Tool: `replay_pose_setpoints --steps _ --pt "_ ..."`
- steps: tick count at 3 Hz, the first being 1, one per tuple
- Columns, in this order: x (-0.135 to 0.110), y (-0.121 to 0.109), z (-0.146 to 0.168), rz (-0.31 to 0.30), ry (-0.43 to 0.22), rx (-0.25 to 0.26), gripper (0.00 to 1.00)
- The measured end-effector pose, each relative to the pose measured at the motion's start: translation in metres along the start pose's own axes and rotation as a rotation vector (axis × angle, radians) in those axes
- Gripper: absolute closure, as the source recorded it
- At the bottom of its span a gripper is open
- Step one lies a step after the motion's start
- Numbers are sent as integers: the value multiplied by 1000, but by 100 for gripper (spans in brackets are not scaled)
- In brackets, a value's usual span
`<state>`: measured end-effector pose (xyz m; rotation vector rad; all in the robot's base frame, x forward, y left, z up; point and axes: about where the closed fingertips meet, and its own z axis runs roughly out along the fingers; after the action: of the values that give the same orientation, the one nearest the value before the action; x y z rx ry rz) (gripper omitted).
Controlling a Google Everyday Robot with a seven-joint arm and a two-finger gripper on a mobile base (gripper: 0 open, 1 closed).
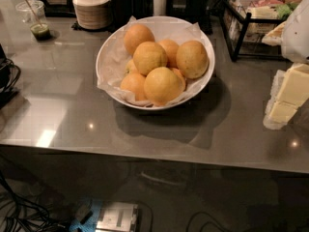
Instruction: Pick orange from white bowl
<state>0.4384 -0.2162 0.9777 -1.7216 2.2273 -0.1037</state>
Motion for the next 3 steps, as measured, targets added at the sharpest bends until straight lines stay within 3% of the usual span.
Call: replay_pose_setpoints --steps 2,3 --pt "-11 -1 0 -35 -4 4 0" --pt "-51 -3 4 -162 -41 -4 0"
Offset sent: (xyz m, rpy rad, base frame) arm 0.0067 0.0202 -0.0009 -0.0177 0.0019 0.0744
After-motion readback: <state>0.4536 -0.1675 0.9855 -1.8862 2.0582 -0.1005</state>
